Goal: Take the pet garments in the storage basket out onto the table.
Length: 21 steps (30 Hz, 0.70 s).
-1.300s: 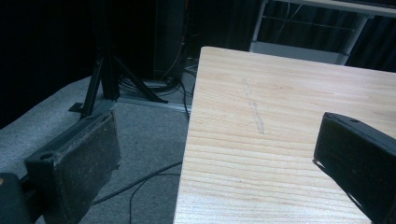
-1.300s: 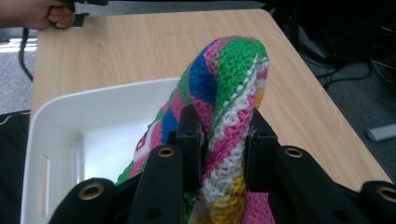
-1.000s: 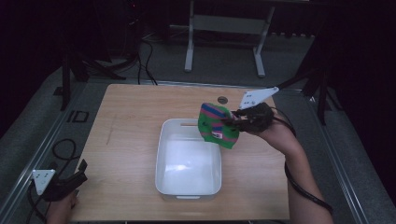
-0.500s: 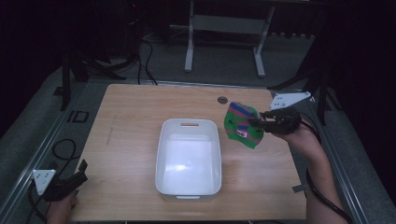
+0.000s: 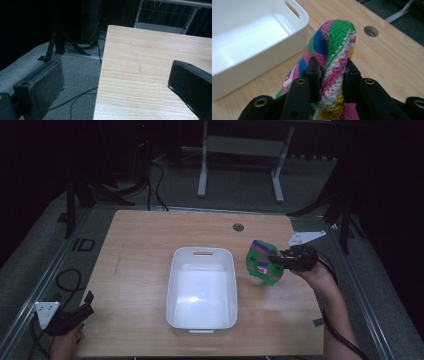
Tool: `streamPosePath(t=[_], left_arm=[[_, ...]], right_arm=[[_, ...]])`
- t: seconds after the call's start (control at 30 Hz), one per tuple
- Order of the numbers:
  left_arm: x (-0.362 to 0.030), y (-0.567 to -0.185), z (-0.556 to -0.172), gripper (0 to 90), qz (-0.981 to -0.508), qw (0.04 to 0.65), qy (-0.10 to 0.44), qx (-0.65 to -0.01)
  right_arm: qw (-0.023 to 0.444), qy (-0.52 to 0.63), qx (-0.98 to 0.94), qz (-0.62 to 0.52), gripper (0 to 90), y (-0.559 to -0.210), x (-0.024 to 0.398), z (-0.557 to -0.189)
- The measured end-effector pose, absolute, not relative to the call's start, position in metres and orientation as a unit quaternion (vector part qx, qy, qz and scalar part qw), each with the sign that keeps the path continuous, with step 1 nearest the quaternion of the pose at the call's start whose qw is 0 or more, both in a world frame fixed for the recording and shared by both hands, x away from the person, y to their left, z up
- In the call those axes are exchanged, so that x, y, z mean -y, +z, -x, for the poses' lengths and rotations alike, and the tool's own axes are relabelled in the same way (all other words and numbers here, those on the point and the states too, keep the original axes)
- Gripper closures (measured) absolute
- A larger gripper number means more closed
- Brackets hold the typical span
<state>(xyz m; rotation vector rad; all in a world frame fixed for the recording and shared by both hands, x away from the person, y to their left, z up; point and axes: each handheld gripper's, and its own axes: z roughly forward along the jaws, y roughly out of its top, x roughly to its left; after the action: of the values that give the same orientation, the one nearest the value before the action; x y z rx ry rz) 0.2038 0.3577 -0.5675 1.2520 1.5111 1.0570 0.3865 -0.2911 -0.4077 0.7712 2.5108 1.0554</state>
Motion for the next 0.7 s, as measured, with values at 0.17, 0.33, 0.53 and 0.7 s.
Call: streamPosePath(t=[0.17,0.33,0.53,0.7], left_arm=[[-0.358,-0.567,-0.204,0.9,-0.505,0.441,0.422,-0.610],[-0.358,-0.567,-0.204,1.0,-0.505,0.441,0.424,-0.609],[-0.358,-0.567,-0.204,0.9,-0.505,0.441,0.423,-0.609],[-0.358,-0.567,-0.204,0.9,-0.506,0.441,0.423,-0.609]], right_arm=[[0.150,0.360,-0.876,-0.285,72.3,-0.430,0.292,-0.394],[0.146,0.350,-0.877,-0.295,72.3,-0.449,0.291,-0.399],[0.126,0.330,-0.884,-0.307,72.2,-0.481,0.285,-0.407],[0.119,0.320,-0.888,-0.309,72.1,-0.496,0.278,-0.409]])
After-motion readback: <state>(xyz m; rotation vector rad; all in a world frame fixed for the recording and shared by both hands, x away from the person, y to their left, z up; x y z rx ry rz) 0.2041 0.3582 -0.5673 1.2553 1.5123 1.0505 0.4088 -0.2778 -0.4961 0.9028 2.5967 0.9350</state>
